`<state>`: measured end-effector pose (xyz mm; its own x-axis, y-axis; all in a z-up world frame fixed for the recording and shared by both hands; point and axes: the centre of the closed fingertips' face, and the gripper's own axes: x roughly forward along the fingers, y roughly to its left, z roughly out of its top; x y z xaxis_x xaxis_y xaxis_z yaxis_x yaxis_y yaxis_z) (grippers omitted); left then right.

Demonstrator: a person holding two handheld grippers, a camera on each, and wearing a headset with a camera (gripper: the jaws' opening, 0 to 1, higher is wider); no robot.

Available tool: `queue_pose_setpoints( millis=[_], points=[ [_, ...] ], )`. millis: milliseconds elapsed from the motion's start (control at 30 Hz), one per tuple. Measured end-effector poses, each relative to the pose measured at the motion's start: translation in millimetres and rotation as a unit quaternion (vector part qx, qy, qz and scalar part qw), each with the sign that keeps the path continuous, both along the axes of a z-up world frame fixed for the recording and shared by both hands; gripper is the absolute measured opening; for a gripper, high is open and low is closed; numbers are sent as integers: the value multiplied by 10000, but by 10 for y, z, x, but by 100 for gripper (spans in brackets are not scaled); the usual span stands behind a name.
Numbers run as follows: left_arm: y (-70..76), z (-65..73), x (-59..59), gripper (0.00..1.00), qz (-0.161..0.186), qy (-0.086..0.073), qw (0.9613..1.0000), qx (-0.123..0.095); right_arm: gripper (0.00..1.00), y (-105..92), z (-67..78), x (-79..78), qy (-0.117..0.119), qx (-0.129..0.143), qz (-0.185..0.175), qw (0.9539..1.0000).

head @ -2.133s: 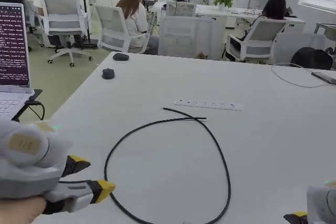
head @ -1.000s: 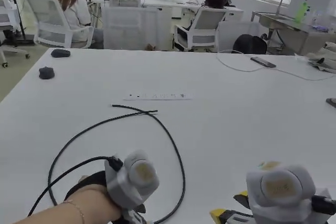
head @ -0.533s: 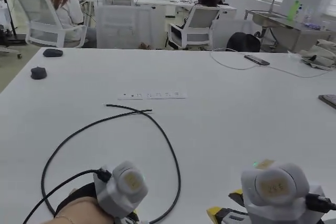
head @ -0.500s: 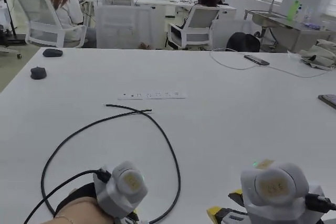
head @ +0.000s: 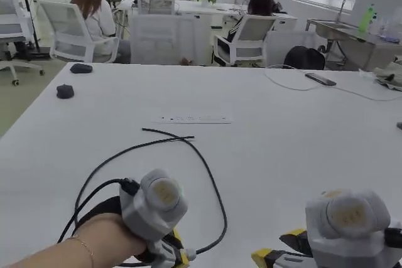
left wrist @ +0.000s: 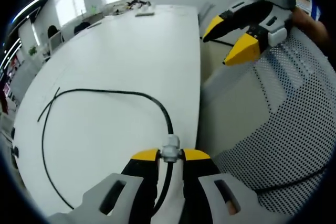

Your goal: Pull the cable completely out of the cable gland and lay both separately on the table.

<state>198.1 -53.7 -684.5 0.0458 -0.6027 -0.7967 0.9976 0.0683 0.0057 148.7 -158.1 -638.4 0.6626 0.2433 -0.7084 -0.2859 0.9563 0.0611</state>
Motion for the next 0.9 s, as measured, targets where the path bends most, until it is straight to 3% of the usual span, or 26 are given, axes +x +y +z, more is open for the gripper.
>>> queue_pose_setpoints(
  millis=[67,133,167,200,233,267,367,400,467,500,567,600,633,700,800,900],
  points=[
    [36,126,-19,17,9,-136,9998,-129,38,48,-3,-56,260,-142,446,9986],
    [104,232,-39,17,41,-267,9995,-164,34,92,29,-66,371,-391,941,9941],
    [121,251,-49,16,42,-280,9995,-164,34,144,84,-36,348,-366,1107,9926],
    [172,298,-84,16,31,-268,9995,-148,33,213,121,-27,359,-223,1255,9912],
    [219,325,-113,16,24,-238,9996,-116,34,341,179,-43,478,91,1508,9874],
    [271,379,-122,16,52,-292,9995,-130,33,422,212,-43,502,288,1654,9845],
    [356,534,-126,16,135,-492,9984,-257,30,581,254,-4,540,202,2293,9716],
    [378,605,-138,16,146,-592,9976,-332,30,677,262,4,575,170,2600,9637],
    [395,687,-148,16,153,-765,9960,-447,30,852,293,77,396,161,3018,9524],
    [419,718,-172,16,66,-902,9949,-443,30,922,303,100,373,237,3113,9493],
    [452,730,-200,16,8,-1102,9930,-433,30,1123,338,153,251,564,3377,9392],
    [462,711,-210,16,19,-1116,9929,-414,30,1184,341,171,215,650,3457,9358],
    [475,665,-199,16,-41,-1244,9916,-362,30,1273,327,195,129,706,3655,9281],
    [488,598,-199,16,-116,-1367,9902,-252,28,1367,261,199,119,703,3902,9180],
    [486,497,-215,16,-330,-1678,9853,-67,29,1461,59,209,268,470,4175,9071],
    [481,438,-253,16,-399,-1793,9830,-11,29,1552,-44,209,294,446,4280,9022]
  ],
)
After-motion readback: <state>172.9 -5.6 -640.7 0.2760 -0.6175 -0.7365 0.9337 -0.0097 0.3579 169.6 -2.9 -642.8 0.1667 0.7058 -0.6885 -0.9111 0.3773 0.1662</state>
